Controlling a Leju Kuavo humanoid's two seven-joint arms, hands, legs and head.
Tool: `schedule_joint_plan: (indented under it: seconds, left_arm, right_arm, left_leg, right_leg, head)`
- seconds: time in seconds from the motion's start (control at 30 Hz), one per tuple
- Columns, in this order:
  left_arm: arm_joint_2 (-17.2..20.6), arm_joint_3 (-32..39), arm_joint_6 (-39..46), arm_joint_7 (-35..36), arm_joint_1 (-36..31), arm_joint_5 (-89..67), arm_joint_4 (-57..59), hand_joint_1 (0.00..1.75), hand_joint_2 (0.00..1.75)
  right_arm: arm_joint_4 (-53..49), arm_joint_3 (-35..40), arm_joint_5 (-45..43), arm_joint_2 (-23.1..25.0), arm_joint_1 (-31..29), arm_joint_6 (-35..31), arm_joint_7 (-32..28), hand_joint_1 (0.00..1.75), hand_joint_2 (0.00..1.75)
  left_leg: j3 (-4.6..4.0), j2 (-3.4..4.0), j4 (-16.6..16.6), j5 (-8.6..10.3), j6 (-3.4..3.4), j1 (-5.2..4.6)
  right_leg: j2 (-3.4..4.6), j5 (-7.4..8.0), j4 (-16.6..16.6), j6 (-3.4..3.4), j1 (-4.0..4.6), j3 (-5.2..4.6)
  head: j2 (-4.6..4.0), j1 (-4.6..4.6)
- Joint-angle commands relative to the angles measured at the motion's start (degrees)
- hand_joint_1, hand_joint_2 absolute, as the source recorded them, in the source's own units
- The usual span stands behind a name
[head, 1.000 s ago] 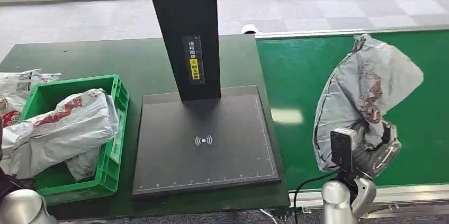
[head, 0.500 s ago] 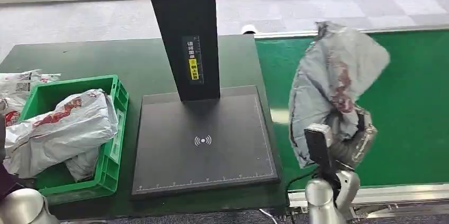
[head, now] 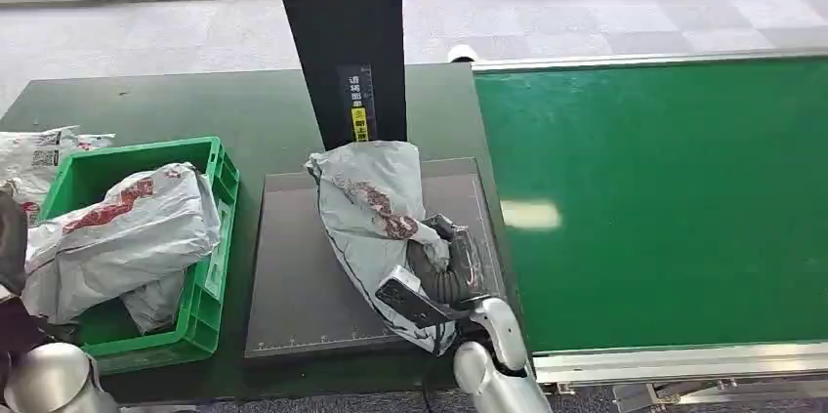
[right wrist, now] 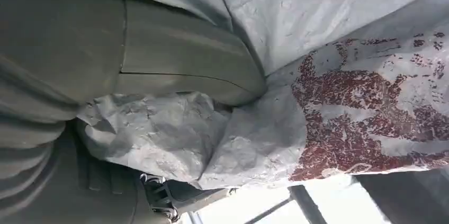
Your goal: Moved the parcel from conveyor to table for the left to box.
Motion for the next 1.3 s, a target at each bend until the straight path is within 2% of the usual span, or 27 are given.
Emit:
schedule_joint_plan:
  seconds: [0.03, 0.4, 0.43, 0.47, 0.67, 0.93, 1.07, 1.3]
  left_arm:
    - [-0.1, -1.6, -0.1, -0.4, 0.9, 0.9, 2.8, 0.0, 1.75]
    - [-0.1, -1.5, -0.1, -0.3, 1.0, 0.9, 2.4, 0.0, 1.75]
    - [-0.1, -1.5, -0.1, -0.1, 1.1, 0.8, 2.2, 0.0, 1.75]
    - [-0.1, -1.6, -0.1, 0.1, 1.2, 0.7, 2.1, 0.0, 1.75]
    - [-0.1, -1.7, -0.1, 0.4, 1.2, 0.6, 2.2, 0.0, 1.75]
    - [-0.1, -2.6, -0.1, 0.5, 0.5, -0.2, 3.9, 0.0, 1.75]
    - [-0.1, -3.4, -0.1, 0.8, -0.2, -0.8, 4.9, 0.0, 1.75]
    - [-0.1, -3.8, -0.1, 0.5, -0.3, -1.1, 5.7, 0.0, 1.75]
  right_arm:
    - [17.3, 8.5, -3.5, 0.5, -7.7, -1.3, 0.6, 1.75, 1.75]
    - [18.0, 8.6, -3.3, 0.5, -8.1, -1.5, 0.9, 1.75, 1.75]
    - [17.7, 8.6, -3.5, 0.5, -8.0, -2.9, 0.9, 0.31, 1.75]
    - [17.4, 8.6, -4.5, 0.5, -7.9, -3.6, 0.8, 0.0, 1.75]
    - [14.4, 6.7, -7.4, 0.5, -7.0, -7.0, -1.2, 0.0, 1.75]
    - [3.6, 5.9, -15.8, 0.5, -2.3, -15.4, -9.5, 0.0, 1.75]
    - [-3.4, 3.6, -19.1, 0.5, 0.5, -15.7, -13.1, 0.0, 1.75]
    - [-7.9, 2.6, -19.6, 0.5, 2.7, -15.7, -15.3, 0.0, 1.75]
  left_leg:
    - [0.09, 0.21, -0.1, 0.01, 0.01, 0.01]
    - [0.05, 0.04, 0.0, 0.01, 0.01, -0.01]
    - [0.06, 0.07, -0.1, 0.04, 0.02, 0.01]
    - [0.06, 0.09, -0.1, 0.02, 0.02, -0.02]
    - [0.03, 0.06, 0.0, 0.01, 0.02, 0.0]
    - [0.02, -0.07, -0.1, 0.05, 0.02, -0.01]
    - [0.04, -0.19, -0.2, 0.1, 0.04, 0.01]
    - [0.12, -0.16, -0.2, 0.08, 0.02, 0.03]
  right_leg:
    - [0.17, 0.07, -0.1, -0.03, 0.01, 0.02]
    - [0.02, 0.03, 0.0, -0.02, 0.01, 0.01]
    - [0.03, 0.06, -0.1, -0.03, 0.03, 0.03]
    - [0.06, 0.05, -0.1, -0.02, 0.0, 0.0]
    - [0.03, 0.03, 0.0, -0.02, 0.01, -0.01]
    - [-0.12, 0.02, -0.1, -0.04, 0.01, 0.0]
    - [-0.25, 0.04, -0.2, -0.05, 0.04, 0.04]
    - [-0.22, 0.01, -0.2, -0.05, 0.06, 0.1]
  head:
    - [0.0, 0.02]
    - [0.0, 0.02]
    - [0.0, 0.0]
    - [0.0, 0.02]
    - [0.0, 0.0]
    - [0.0, 0.0]
    - [0.0, 0.0]
    - [0.0, 0.02]
